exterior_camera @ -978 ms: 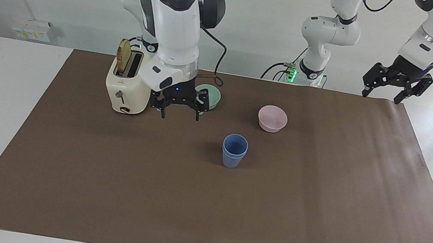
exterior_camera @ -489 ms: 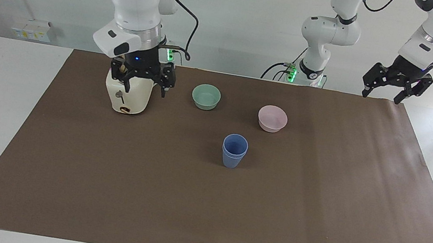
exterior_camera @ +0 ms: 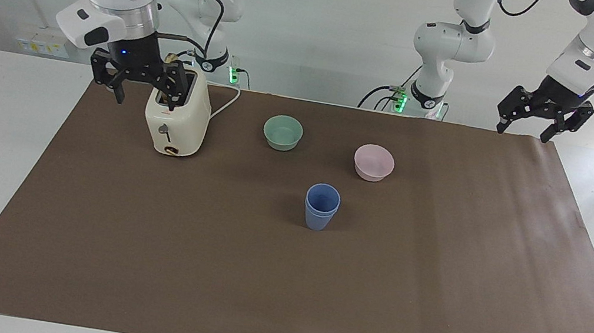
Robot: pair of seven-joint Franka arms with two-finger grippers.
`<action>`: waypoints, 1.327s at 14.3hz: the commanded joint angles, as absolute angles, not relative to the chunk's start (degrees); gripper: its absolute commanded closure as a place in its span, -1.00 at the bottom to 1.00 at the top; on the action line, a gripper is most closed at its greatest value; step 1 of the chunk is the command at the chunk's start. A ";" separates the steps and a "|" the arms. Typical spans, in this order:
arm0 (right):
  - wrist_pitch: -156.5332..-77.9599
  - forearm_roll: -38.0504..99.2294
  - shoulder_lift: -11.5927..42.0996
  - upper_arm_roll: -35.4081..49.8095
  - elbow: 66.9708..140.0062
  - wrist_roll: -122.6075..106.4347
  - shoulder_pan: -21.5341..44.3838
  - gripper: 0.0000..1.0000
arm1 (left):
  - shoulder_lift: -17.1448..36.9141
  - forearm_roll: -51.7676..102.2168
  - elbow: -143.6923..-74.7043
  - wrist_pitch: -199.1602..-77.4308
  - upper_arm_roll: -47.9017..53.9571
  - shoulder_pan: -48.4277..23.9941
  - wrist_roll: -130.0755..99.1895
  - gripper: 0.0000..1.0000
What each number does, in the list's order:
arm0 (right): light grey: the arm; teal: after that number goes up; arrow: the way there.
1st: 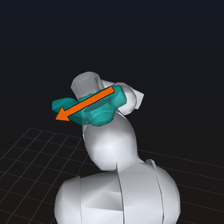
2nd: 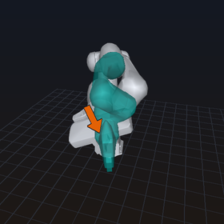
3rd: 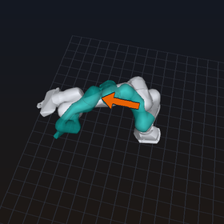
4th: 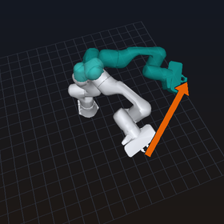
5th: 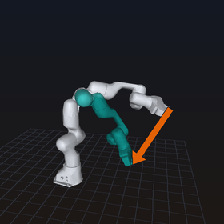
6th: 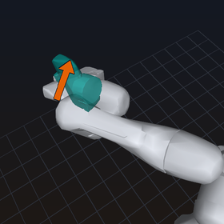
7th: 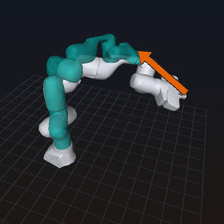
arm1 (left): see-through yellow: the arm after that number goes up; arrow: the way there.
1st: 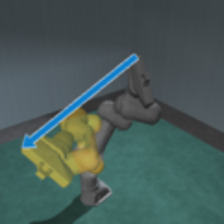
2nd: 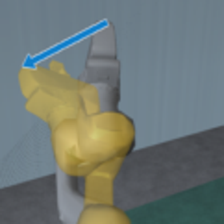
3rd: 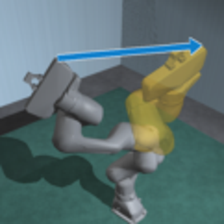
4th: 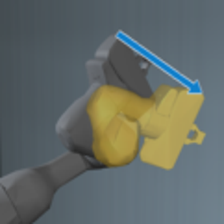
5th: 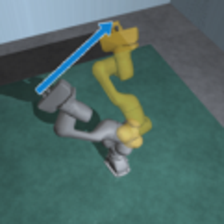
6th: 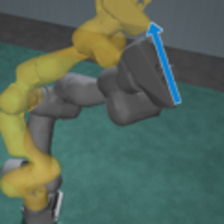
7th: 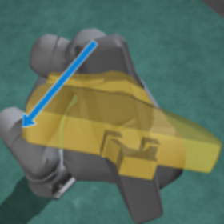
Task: Stack blue cups with both arms
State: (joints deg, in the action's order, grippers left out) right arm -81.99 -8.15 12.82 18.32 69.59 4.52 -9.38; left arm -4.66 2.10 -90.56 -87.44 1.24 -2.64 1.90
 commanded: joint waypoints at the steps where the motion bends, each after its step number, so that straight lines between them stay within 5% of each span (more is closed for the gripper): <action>1: -81.91 -7.82 11.08 19.07 72.59 2.46 -12.56 -1.00 | -6.06 2.72 -91.85 -87.10 1.49 -2.02 1.49 -1.00; 7: -89.89 -7.65 6.60 19.07 81.63 2.46 -14.23 -1.00 | -6.06 2.72 -91.85 -87.10 1.49 -2.02 1.49 -1.00; 19: -90.62 -1.05 6.50 18.90 81.56 3.52 -14.33 -1.00 | -6.06 2.72 -91.85 -87.10 1.49 -2.02 1.49 -1.00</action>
State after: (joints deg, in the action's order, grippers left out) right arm -89.04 -2.52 8.03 18.41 79.44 3.68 -13.11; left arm -4.66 2.10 -90.56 -87.44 1.24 -2.64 1.90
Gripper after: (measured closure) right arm 0.000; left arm 0.000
